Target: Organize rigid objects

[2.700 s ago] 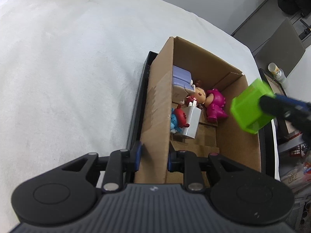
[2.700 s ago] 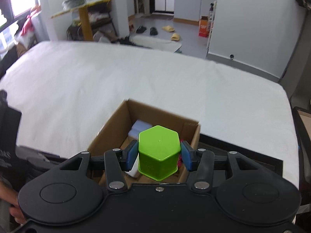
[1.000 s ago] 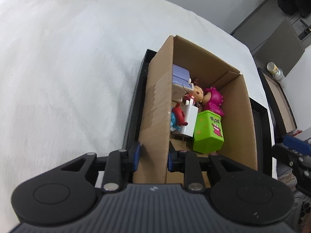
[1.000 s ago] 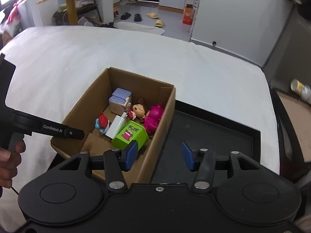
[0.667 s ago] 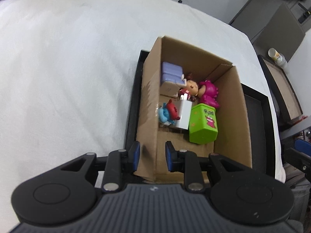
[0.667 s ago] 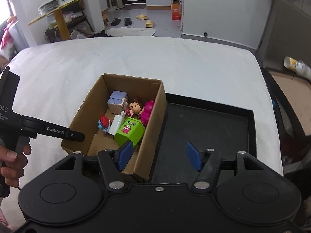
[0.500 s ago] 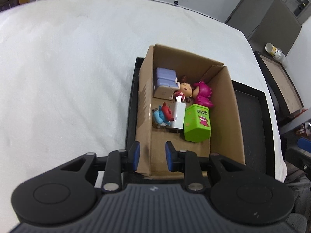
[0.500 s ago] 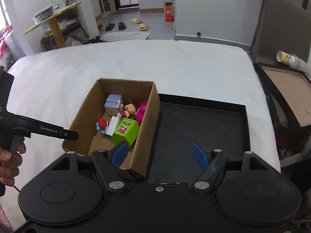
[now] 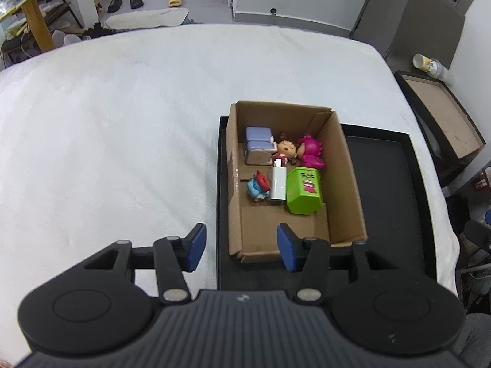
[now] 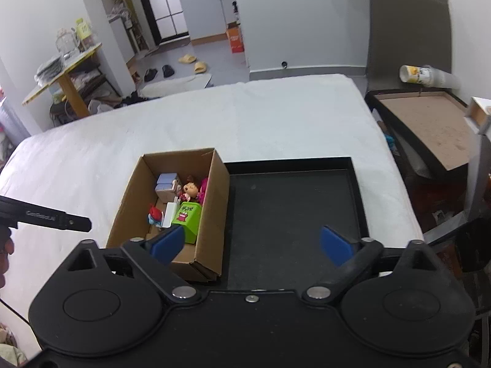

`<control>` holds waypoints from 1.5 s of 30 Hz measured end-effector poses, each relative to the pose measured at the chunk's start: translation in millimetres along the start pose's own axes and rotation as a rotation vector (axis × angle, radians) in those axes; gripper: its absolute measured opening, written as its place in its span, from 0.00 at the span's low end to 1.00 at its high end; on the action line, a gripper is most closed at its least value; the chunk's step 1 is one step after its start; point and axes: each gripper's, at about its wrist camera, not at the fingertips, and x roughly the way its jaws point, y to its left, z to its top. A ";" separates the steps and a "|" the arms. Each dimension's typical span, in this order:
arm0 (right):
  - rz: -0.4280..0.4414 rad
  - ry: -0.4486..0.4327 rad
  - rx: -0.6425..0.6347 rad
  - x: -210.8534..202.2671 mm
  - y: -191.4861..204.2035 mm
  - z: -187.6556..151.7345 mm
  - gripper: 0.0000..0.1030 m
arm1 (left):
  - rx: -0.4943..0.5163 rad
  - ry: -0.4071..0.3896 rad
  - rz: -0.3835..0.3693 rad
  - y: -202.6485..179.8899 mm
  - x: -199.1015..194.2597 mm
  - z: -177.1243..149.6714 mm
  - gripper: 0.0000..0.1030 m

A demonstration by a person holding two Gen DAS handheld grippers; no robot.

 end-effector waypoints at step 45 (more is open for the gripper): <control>0.006 -0.183 0.106 -145.7 -14.8 -78.6 1.00 | -0.004 -0.353 -0.089 -77.7 -170.7 -175.8 0.94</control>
